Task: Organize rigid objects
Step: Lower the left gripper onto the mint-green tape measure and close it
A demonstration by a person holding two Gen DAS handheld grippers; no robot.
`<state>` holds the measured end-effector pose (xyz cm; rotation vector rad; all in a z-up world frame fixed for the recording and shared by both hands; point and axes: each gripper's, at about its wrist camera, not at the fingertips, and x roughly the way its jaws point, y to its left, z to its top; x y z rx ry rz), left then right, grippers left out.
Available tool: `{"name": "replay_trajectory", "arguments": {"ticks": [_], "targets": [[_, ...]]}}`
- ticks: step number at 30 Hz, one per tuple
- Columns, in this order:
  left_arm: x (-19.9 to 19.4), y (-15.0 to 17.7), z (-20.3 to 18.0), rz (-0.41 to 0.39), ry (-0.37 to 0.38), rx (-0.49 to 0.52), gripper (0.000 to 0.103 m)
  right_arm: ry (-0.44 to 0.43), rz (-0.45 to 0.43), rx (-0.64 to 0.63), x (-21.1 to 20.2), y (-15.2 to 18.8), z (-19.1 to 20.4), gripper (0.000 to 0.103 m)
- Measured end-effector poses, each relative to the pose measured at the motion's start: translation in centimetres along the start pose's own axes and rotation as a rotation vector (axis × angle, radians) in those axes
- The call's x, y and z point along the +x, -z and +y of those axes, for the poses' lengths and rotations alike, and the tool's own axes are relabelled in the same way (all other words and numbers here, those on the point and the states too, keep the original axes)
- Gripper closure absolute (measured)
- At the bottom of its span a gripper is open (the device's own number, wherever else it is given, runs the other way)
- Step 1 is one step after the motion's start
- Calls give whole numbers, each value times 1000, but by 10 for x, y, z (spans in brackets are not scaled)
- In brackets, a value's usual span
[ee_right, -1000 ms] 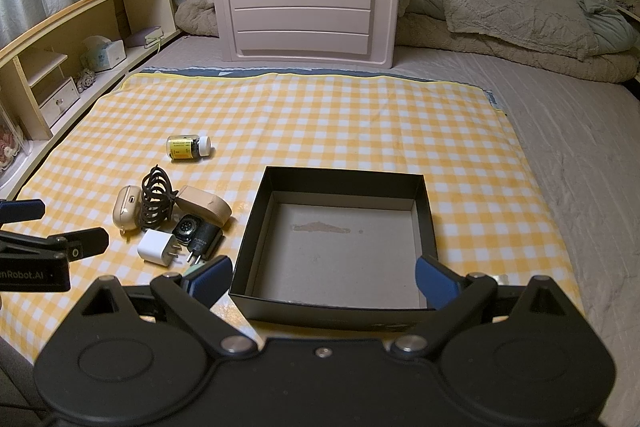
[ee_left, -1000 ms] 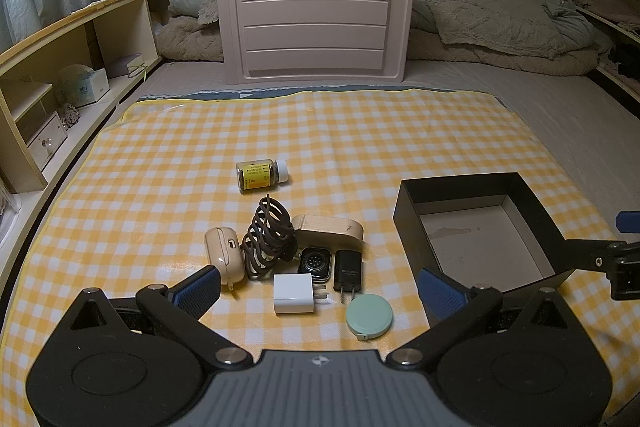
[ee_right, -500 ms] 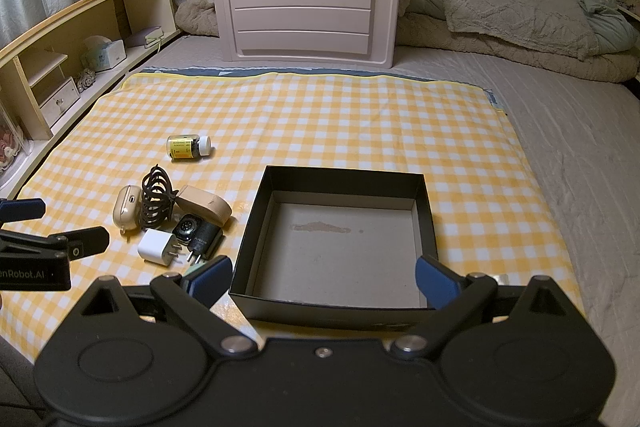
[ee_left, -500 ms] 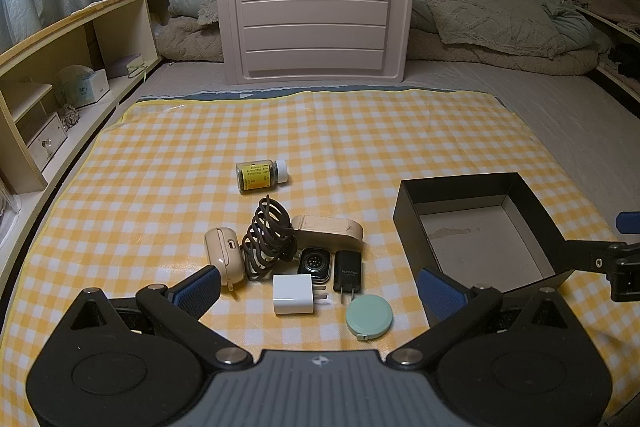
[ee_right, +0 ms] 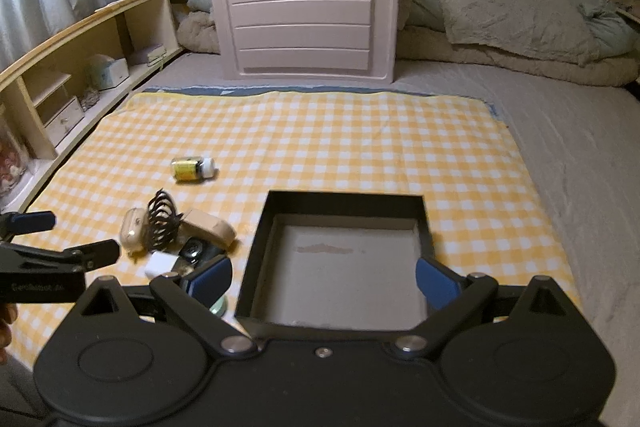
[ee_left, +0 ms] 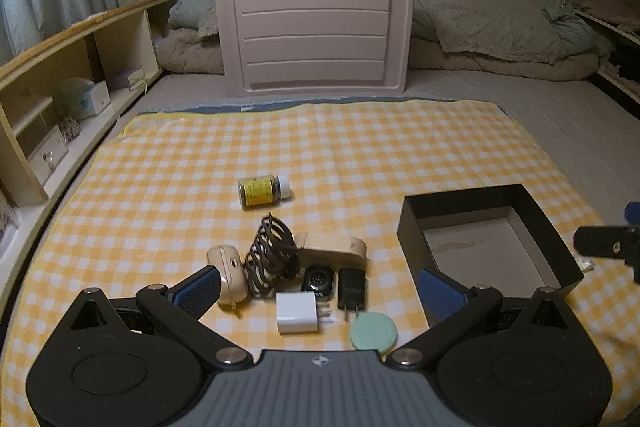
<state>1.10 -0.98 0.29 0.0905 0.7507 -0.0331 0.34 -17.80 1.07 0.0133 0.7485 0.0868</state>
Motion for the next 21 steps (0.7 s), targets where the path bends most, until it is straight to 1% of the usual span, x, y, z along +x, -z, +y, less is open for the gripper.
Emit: {"name": "replay_trajectory", "arguments": {"ticks": [4,6,9,10,11,14,17,19,21], "targets": [[1,-9,4,-29,-14,11,0,42,-10,-4,5,-12,-9,3],[1,-14,8,-36,3,-9,0,48,-12,7,7,-19,-15,3],[2,-23,15,-57,52,-45,0,22,-39,21,9,-29,-27,3],[2,-25,19,-65,60,-54,0,27,-40,27,11,-32,-30,3],[4,-27,20,-70,56,-62,0,33,-45,29,13,-35,-34,3],[8,-32,26,-105,14,-79,0,48,-62,17,20,-43,-42,2],[15,-38,30,-133,-19,-73,0,56,-68,26,30,-49,-52,0],[20,-40,29,-153,-22,-59,0,64,-70,47,39,-52,-61,0],[26,-42,25,-147,-18,-40,0,74,-69,79,48,-53,-71,0]]}}
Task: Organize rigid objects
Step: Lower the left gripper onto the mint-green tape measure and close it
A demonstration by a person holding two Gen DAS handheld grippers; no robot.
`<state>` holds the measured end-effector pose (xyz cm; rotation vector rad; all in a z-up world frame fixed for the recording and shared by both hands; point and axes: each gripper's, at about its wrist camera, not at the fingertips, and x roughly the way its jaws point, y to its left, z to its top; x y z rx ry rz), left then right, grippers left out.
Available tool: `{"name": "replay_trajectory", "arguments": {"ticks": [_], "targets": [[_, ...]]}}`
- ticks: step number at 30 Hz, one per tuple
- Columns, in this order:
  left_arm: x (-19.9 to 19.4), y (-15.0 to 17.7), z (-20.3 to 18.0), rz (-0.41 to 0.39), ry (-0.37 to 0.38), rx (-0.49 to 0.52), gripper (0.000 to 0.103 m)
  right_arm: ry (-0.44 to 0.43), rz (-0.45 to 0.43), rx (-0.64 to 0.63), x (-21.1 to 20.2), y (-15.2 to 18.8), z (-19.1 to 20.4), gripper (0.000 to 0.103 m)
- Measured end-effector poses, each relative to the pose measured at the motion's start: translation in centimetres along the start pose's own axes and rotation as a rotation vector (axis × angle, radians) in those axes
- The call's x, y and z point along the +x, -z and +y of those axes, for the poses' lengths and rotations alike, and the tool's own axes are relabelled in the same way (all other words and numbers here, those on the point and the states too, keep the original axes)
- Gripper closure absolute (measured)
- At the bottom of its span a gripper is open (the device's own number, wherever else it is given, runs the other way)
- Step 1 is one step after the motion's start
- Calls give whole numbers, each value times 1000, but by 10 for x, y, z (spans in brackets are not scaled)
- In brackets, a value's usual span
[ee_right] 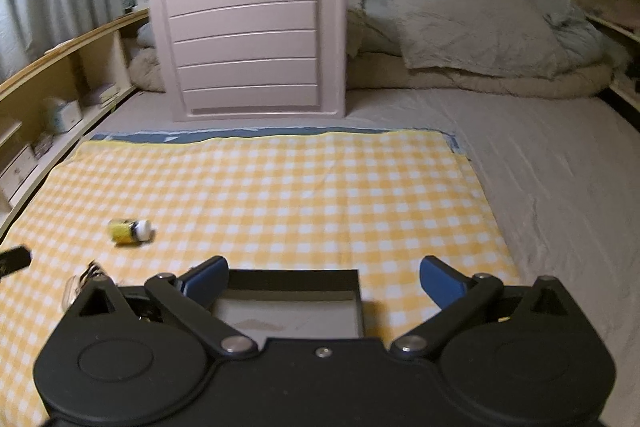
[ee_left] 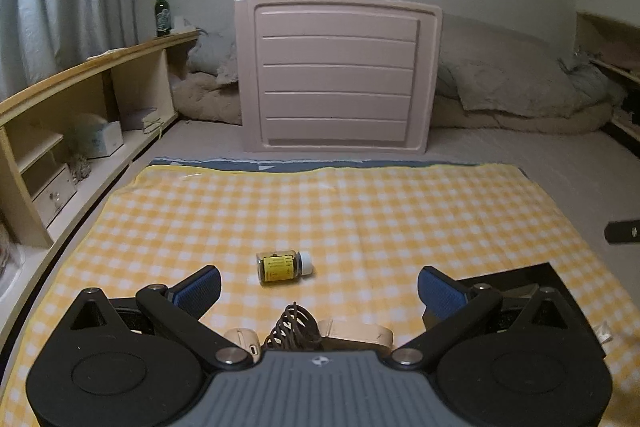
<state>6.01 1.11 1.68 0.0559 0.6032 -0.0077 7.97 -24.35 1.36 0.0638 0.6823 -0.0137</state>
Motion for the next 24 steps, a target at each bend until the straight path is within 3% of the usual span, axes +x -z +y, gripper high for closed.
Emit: {"name": "replay_trajectory", "arguments": {"ticks": [3,10,12,17,20,24], "targets": [[12,4,-5,23,45,43,0,-6,11,51,16,5,-15,0],[44,27,-15,154,127,129,0,44,199,85,64,27,-40,3],[50,34,-17,182,151,144,0,34,245,106,75,33,-46,20],[65,48,-17,292,262,146,0,9,356,149,93,49,-56,52],[70,59,-21,353,297,175,6,-23,397,156,96,56,-59,72],[78,71,-22,422,322,191,17,-12,414,86,101,61,-49,79]]}}
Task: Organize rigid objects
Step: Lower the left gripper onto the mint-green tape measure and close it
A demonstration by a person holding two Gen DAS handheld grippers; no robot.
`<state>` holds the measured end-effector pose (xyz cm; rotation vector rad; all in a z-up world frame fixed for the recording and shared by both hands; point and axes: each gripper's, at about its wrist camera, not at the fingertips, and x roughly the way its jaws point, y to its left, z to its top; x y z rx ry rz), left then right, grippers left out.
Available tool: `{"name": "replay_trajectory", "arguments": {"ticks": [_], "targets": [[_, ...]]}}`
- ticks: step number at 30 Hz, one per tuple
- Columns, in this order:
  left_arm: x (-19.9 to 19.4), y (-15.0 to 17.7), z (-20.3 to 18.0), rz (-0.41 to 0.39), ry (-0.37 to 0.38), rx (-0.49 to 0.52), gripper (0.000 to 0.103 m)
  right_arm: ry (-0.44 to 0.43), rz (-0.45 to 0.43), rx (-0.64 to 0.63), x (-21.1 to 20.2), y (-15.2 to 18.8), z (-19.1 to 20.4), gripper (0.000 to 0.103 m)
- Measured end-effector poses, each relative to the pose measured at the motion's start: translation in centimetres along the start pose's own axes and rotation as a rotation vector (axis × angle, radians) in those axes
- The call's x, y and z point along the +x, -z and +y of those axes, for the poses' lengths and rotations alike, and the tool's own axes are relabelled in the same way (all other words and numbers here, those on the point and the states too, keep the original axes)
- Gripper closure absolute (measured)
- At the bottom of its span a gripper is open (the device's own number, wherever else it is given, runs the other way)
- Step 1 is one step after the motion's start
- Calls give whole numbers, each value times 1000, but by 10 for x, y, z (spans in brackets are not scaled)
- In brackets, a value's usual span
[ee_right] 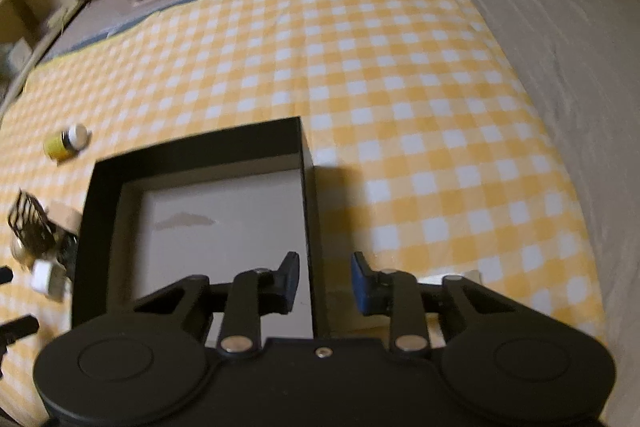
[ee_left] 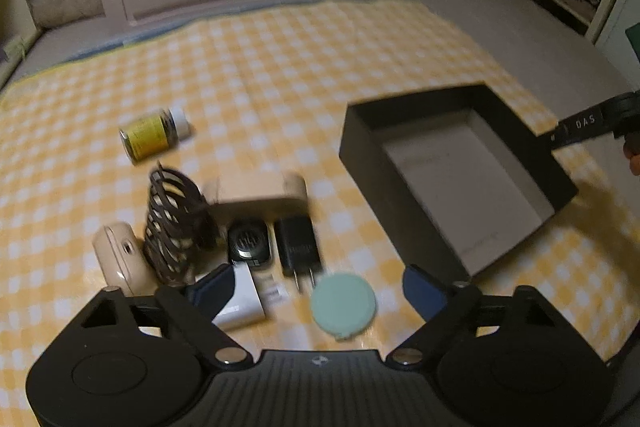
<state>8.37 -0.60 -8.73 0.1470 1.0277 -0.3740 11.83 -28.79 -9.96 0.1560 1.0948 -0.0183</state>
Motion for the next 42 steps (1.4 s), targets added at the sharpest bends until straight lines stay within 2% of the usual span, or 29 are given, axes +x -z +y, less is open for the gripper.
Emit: {"name": "replay_trajectory", "arguments": {"ticks": [6,13,18,21,33,39,42], "targets": [[17,3,3,58,31,7,25,9,42,-48,12,4,10,100],[29,5,0,97,76,55,32,43,68,-63,11,2,13,101],[38,12,-7,124,79,128,47,41,68,-63,11,3,13,101],[45,14,-10,137,83,152,51,42,68,-65,11,3,14,101],[69,7,-10,111,59,136,50,31,71,-67,11,5,15,100],[67,4,-16,141,48,169,53,32,71,-65,12,4,14,100],[59,-1,-18,126,42,182,53,32,71,-71,11,4,14,100]]}}
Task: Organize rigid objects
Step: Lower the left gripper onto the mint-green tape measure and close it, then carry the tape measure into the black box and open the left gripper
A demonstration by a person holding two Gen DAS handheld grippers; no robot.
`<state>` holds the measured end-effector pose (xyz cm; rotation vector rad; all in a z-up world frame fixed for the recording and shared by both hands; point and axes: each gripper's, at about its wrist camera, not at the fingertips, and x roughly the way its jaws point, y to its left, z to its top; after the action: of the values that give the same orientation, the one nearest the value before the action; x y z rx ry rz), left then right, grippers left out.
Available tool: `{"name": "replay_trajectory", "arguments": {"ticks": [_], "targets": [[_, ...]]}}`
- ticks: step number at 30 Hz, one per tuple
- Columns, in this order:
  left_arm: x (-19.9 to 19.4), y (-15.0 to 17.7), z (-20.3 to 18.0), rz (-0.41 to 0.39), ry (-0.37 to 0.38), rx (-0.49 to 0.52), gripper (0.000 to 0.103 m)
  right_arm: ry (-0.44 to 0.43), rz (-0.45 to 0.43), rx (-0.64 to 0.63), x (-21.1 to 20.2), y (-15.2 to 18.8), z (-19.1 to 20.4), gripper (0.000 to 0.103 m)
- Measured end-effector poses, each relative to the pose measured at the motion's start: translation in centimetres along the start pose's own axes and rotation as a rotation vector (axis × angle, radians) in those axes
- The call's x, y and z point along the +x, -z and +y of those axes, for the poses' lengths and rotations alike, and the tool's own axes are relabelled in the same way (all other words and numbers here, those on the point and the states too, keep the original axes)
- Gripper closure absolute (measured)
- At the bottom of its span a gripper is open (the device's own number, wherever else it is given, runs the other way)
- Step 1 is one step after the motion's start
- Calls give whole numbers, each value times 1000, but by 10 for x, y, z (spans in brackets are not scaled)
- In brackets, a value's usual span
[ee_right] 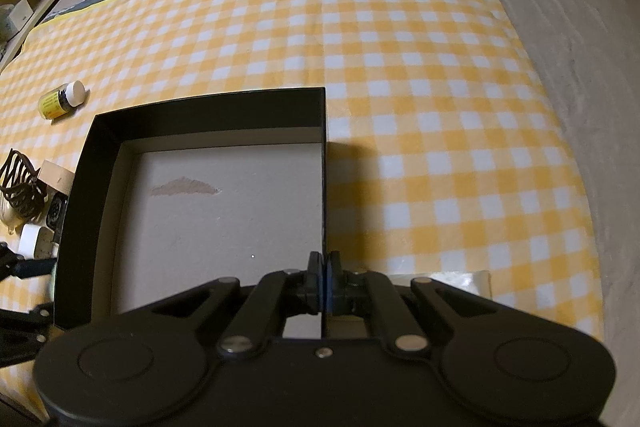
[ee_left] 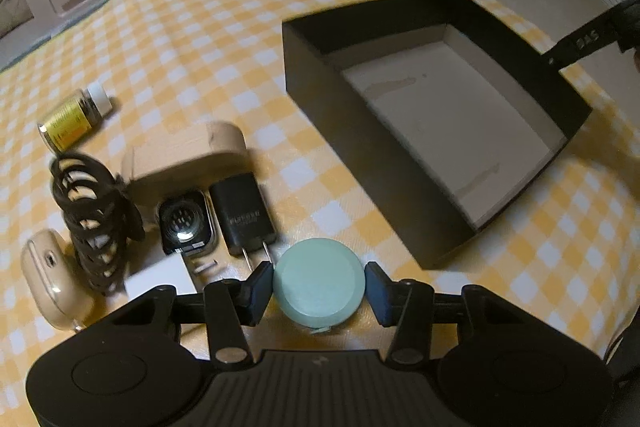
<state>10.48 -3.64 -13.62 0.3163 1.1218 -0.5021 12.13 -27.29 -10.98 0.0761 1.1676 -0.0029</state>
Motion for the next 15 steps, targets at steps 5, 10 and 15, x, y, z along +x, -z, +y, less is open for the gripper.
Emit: {"name": "replay_trajectory", "arguments": {"ticks": [5,10,15], "targets": [[-29,-13,1,-97,0,-10,53,-12,-1,4,-1,2,2,100],[-48,-32,-8,-201,44,-37,53,-27,0,5,-1,6,6,100],[-39,-51,-34,-207,115,-15,53,-34,5,0,-4,6,3,100]]}}
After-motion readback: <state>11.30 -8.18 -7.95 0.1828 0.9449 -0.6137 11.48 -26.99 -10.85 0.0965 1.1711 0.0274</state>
